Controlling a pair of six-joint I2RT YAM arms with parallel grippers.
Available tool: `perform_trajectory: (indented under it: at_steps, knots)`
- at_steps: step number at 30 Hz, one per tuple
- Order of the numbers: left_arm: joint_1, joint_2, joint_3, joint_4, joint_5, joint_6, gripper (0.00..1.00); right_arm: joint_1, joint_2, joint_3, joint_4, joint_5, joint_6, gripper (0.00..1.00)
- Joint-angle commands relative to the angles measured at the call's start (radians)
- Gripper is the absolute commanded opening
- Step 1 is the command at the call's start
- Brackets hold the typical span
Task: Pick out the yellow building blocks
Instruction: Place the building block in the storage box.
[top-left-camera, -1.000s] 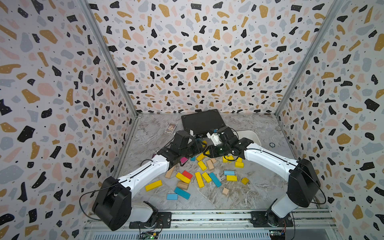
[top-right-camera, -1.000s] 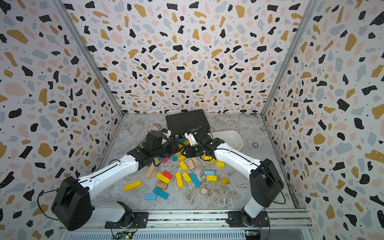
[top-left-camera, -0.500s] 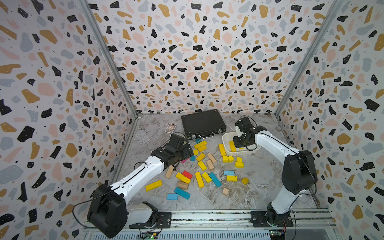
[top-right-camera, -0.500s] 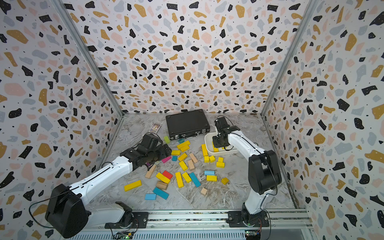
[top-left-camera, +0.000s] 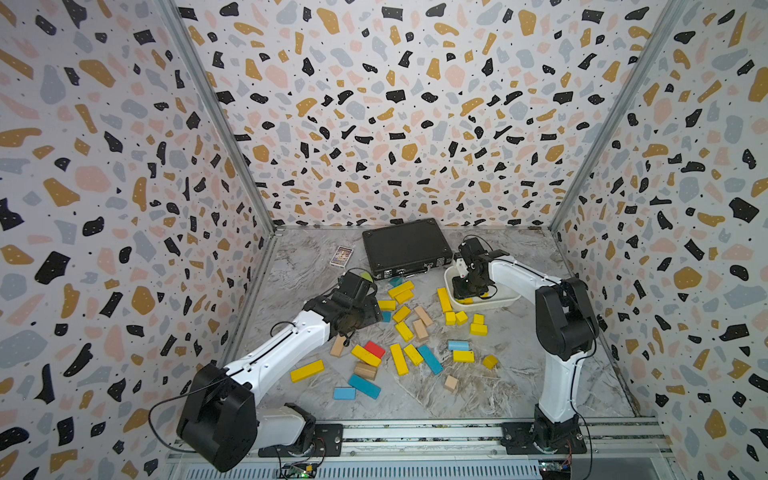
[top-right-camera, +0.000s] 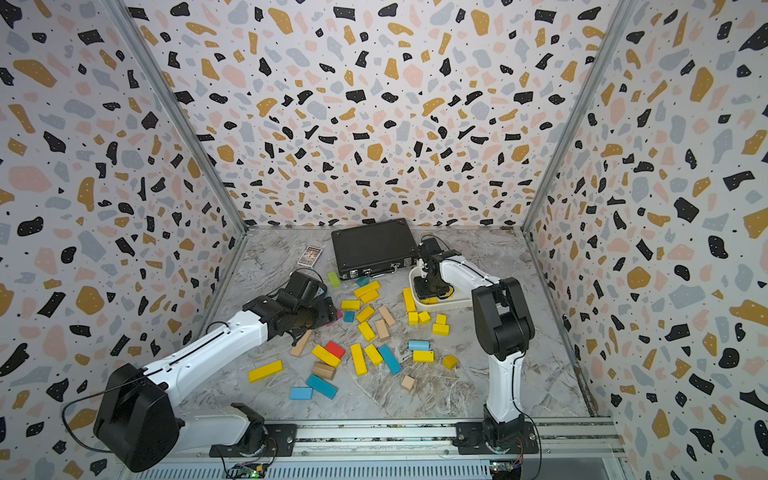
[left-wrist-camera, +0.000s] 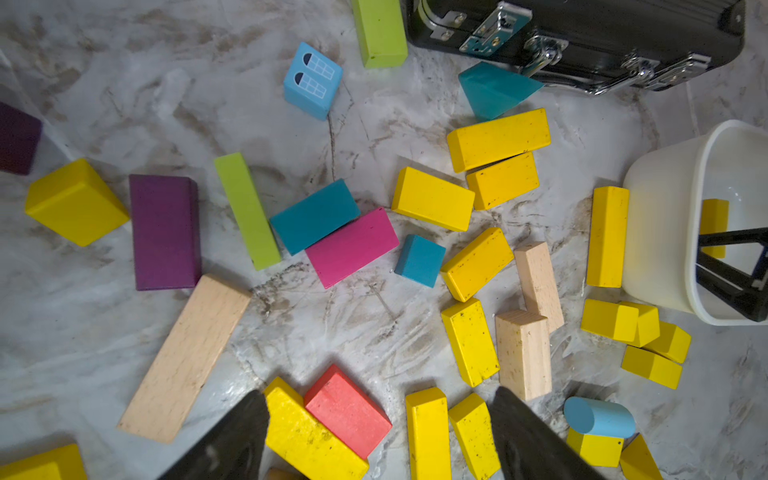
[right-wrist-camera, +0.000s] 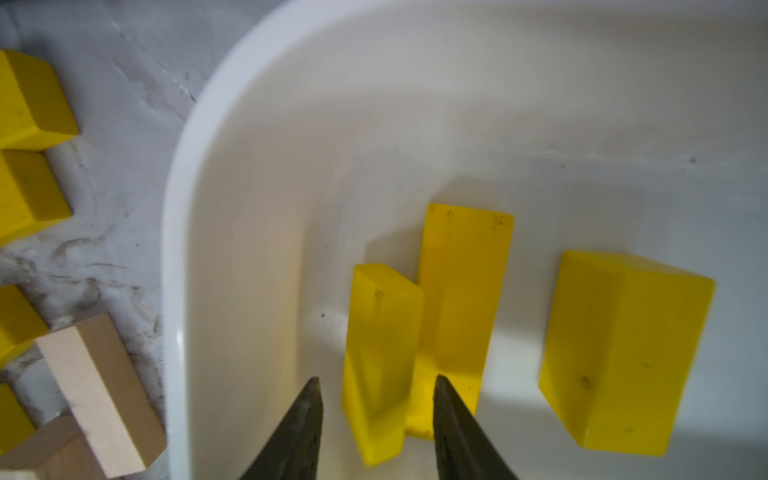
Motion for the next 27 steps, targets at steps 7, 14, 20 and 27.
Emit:
perform_trajectory:
  at_steps: [7,14,20,27]
  knots:
    - [0.009,0.013,0.022,-0.030,-0.011,0.062,0.83,0.004,-0.134,0.009,-0.040,0.014,-0.017,0.54]
    - [0.012,-0.003,-0.019,-0.095,0.003,0.035,0.81,0.127,-0.354,-0.182,-0.051,0.007,0.040,0.54]
    - [0.052,-0.024,-0.057,-0.192,0.036,-0.228,0.70,0.282,-0.487,-0.341,-0.025,0.050,0.190,0.53]
    - [0.053,0.015,-0.119,-0.166,0.101,-0.445,0.65,0.312,-0.516,-0.354,-0.034,0.108,0.206,0.52]
